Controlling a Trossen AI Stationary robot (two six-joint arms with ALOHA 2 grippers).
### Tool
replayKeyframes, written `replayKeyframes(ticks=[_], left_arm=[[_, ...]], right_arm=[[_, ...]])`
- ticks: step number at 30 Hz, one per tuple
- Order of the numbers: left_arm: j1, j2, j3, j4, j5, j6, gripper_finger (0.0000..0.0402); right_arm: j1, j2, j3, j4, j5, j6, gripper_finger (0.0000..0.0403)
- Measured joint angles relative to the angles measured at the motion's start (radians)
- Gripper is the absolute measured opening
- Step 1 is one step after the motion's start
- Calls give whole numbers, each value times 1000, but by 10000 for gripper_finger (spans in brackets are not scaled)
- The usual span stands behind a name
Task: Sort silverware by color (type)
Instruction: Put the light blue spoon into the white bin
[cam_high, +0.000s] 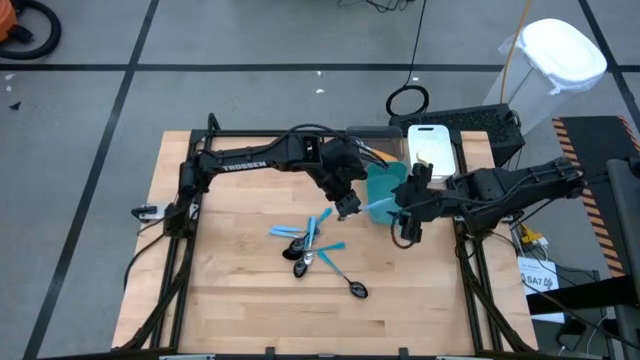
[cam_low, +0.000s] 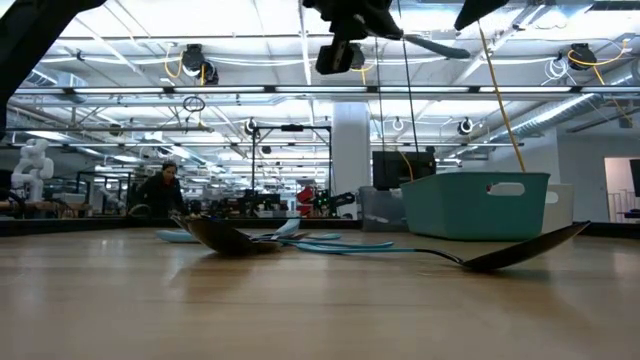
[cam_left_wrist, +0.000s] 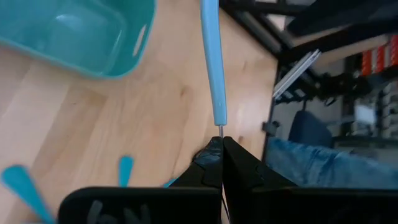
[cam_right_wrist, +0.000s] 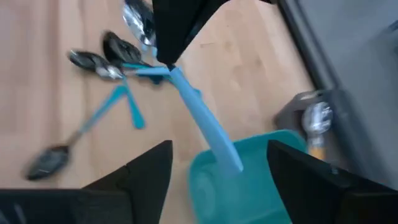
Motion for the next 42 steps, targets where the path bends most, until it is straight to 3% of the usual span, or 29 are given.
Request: replayKeyframes(ticks=[7, 15, 26, 33, 42], left_arm=[[2, 0, 0, 90, 44, -61, 0], [2, 0, 0, 97, 85, -68, 0], [5, 0, 0, 94, 102, -66, 0], [12, 0, 0, 93, 106, -53, 0], [8, 0, 0, 102, 58, 10, 4]], right_arm=[[0, 87, 0, -81, 55, -119, 263], [13, 155, 0, -80, 153, -191, 222], [13, 166, 0, -81, 151, -218, 116], [12, 166, 0, -86, 74, -256, 43], [12, 166, -1, -96, 70, -177, 42]])
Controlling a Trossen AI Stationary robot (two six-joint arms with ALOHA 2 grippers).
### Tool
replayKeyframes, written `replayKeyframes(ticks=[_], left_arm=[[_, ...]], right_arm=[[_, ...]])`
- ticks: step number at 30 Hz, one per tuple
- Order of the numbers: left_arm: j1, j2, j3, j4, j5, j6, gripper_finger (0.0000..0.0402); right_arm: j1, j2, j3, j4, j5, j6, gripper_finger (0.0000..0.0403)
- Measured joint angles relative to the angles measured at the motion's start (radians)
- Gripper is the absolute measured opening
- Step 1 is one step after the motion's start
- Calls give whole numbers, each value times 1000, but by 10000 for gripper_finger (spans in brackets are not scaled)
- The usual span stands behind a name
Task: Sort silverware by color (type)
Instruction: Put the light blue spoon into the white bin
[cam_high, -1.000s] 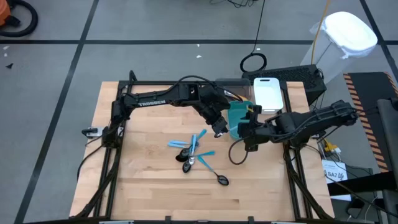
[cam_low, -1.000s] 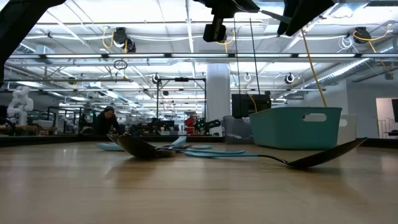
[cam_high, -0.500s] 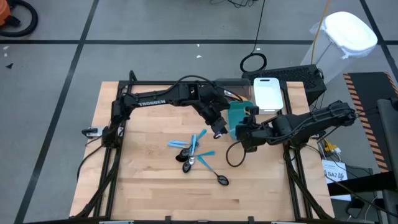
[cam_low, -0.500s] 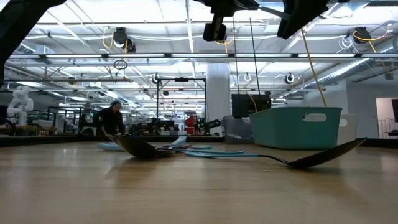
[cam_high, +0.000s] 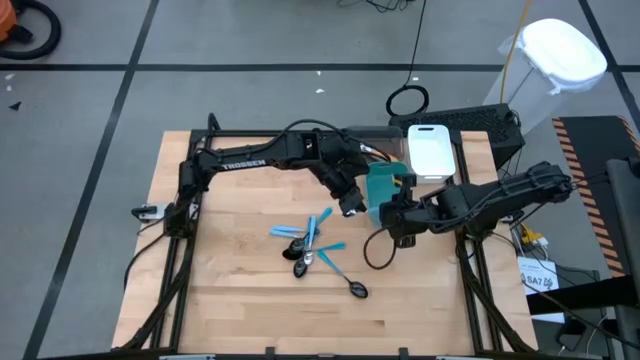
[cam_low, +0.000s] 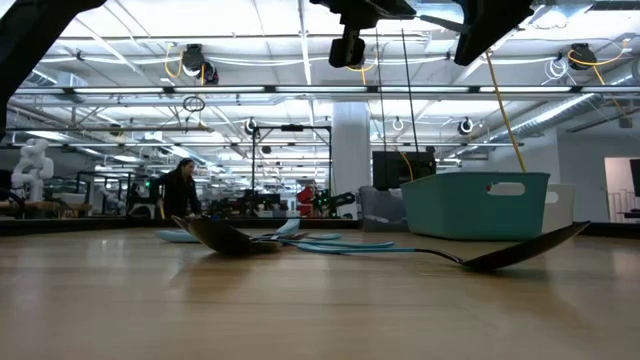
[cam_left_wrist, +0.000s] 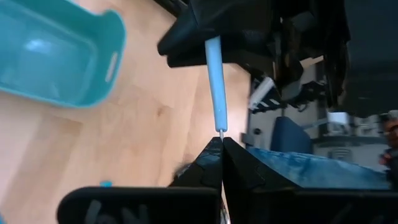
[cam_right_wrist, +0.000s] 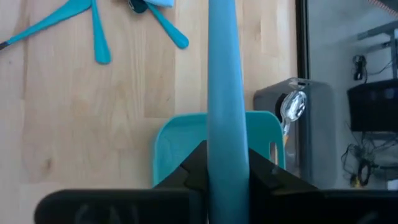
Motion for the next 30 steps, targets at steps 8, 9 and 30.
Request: replayKeyframes(ticks=[8, 9, 30], left_arm=[[-28, 0, 1, 5, -139, 47, 85], [-31, 1, 13, -7, -151, 54, 95], [-50, -20, 249, -150, -361, 340, 127]], right_arm=[[4, -5, 0, -30, -143, 146, 42], [8, -6, 0, -42, -159, 170, 41], [52, -137, 0, -78, -413, 467, 42]])
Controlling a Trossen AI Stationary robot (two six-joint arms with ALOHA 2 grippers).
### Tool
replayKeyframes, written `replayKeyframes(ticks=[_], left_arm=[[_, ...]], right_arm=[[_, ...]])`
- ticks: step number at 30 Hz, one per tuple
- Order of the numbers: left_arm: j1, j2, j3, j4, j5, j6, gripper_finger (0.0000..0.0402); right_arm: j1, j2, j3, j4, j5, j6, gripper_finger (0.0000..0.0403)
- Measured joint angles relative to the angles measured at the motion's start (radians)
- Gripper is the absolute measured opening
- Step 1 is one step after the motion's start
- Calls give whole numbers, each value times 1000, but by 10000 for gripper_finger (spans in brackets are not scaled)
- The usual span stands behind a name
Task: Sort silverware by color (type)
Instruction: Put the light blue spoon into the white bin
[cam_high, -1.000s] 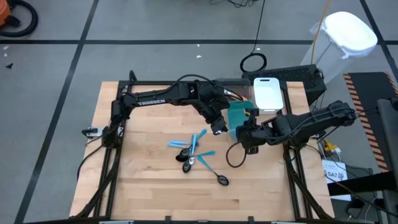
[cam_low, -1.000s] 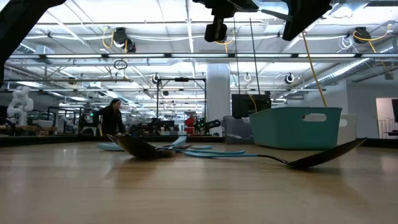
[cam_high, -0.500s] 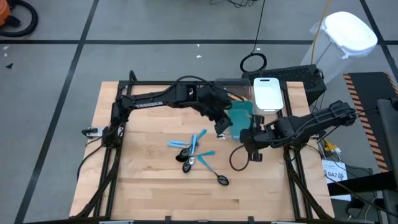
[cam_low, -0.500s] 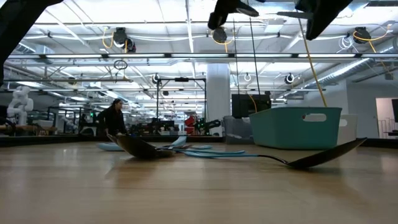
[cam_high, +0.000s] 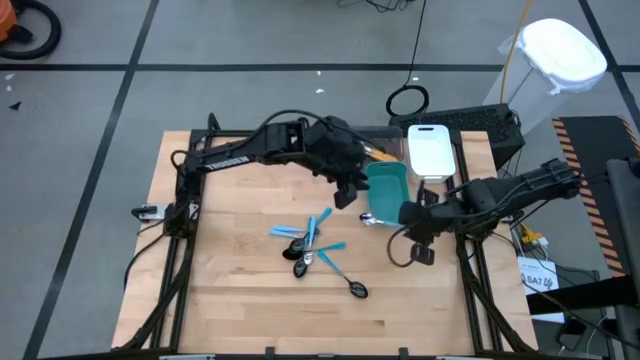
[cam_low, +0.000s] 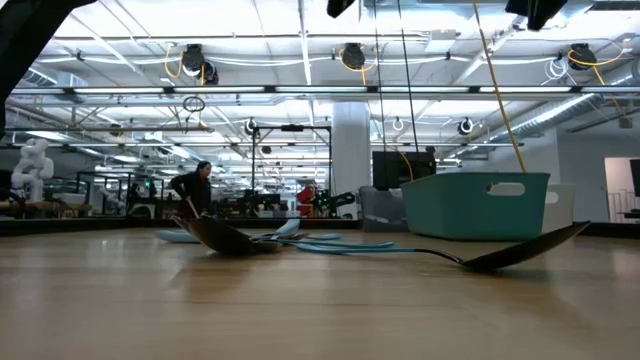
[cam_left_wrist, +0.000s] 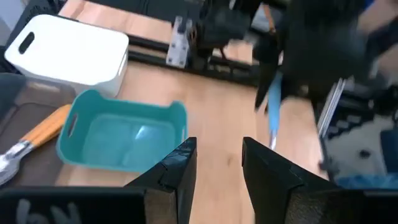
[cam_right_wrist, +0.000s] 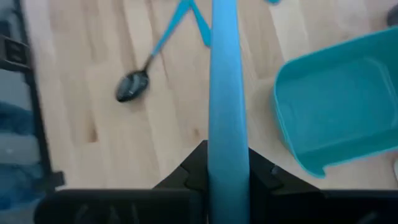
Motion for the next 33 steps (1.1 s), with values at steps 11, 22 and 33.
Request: replayKeyframes(ticks=[11, 22, 33], left_arm=[[-35, 1, 0, 27, -2, 72, 127], [-50, -26, 3, 380, -13, 67, 128], [-53, -26, 2, 546, 57, 60, 128]], right_arm=[[0, -153, 0, 126, 139, -2, 43], [-1, -236, 0, 435, 244, -129, 42], [-1, -271, 0, 762, 351, -361, 42]])
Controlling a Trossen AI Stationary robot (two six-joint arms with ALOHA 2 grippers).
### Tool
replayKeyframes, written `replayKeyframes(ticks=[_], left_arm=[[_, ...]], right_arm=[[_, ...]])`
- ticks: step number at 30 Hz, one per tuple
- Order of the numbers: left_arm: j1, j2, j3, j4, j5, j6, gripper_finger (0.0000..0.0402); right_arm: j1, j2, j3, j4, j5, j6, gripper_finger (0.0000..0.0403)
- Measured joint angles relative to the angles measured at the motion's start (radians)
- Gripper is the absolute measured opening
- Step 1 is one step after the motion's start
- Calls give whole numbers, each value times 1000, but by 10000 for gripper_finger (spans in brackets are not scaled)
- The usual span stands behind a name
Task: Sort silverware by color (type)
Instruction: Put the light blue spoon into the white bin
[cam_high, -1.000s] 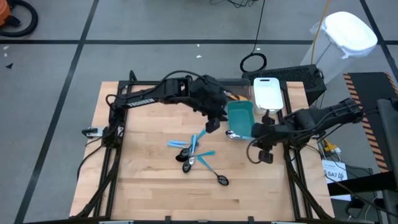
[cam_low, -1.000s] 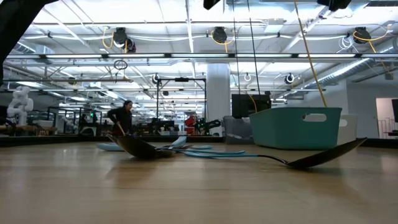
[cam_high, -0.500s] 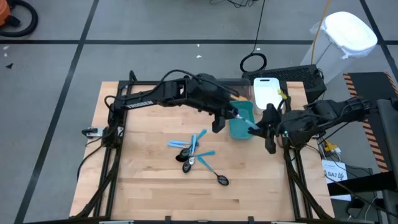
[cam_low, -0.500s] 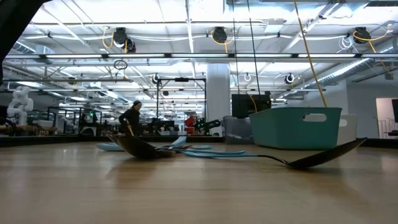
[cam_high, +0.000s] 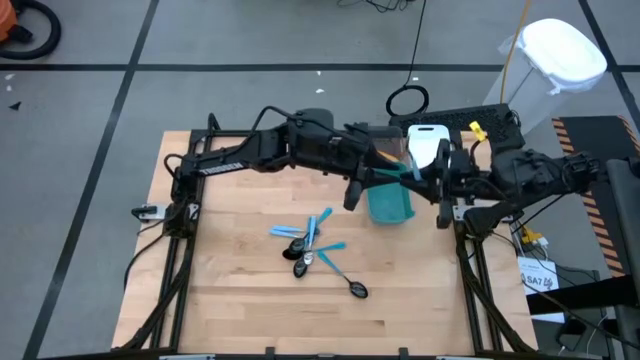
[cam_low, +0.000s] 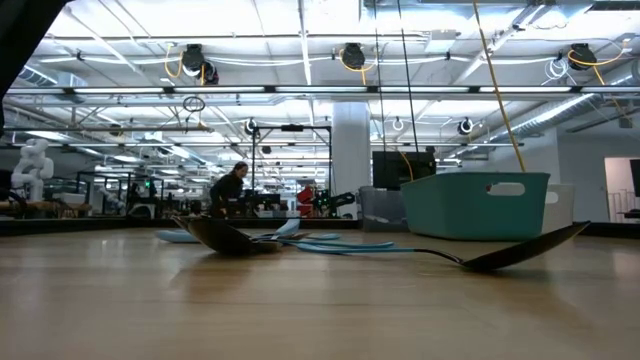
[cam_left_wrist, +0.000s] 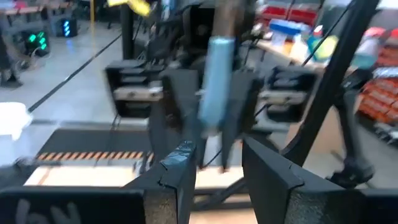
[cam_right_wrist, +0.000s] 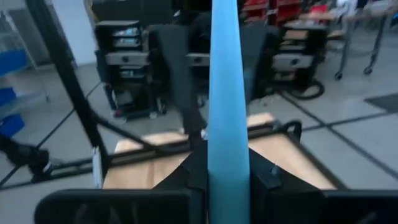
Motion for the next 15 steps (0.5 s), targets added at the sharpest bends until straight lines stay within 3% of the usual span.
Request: replayKeyframes(ticks=[6, 15], left_arm=[[0, 0, 0, 121, 9, -26, 139], [-8, 0, 0, 134, -50, -60, 239]], right_arm=[[0, 14, 0, 36, -2, -14, 42], [0, 54, 0, 60, -2, -15, 42]])
